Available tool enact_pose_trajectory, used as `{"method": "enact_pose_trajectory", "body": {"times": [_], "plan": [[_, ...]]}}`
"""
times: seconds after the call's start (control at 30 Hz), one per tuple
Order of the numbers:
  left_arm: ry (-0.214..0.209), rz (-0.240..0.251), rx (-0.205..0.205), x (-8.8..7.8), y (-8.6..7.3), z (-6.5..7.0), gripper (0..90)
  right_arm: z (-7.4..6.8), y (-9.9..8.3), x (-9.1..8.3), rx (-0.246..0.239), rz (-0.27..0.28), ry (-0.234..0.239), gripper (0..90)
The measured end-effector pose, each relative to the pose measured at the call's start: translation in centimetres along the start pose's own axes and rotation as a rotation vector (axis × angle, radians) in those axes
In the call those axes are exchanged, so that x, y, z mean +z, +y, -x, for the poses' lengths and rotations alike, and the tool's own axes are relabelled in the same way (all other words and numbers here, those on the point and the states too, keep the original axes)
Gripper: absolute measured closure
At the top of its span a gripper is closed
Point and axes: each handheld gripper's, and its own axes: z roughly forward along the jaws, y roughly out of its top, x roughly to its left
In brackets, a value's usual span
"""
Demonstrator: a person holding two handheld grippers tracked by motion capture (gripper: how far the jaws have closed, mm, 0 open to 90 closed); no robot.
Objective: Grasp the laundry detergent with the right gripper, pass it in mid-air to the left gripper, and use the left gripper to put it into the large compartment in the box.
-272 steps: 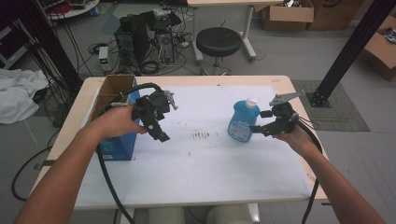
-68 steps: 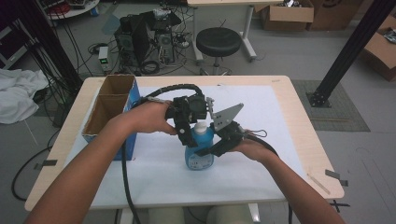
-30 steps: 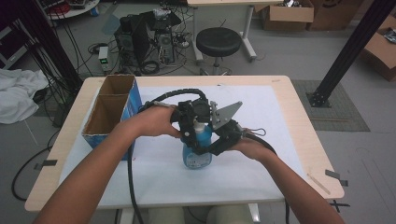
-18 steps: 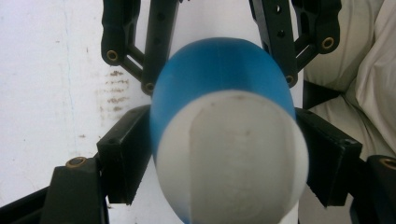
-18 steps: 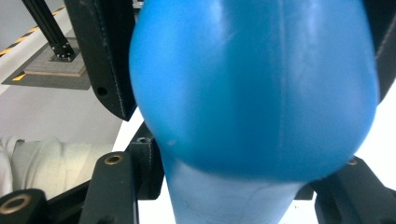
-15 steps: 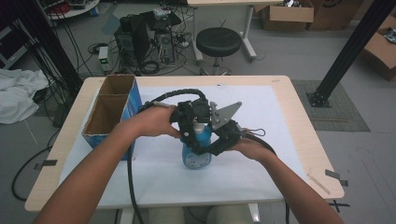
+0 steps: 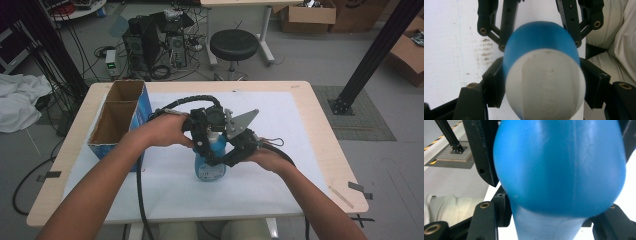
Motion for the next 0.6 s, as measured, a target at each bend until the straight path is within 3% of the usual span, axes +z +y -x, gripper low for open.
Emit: {"method": "enact_pose_trajectory", "body": {"times": [0.6], "plan": [[-0.006,0.016,0.0,-0.02,-0.08,0.02,37.1,-0.12,0.0,-0.11,-0.001,0.01,0.0,43.8]]}}
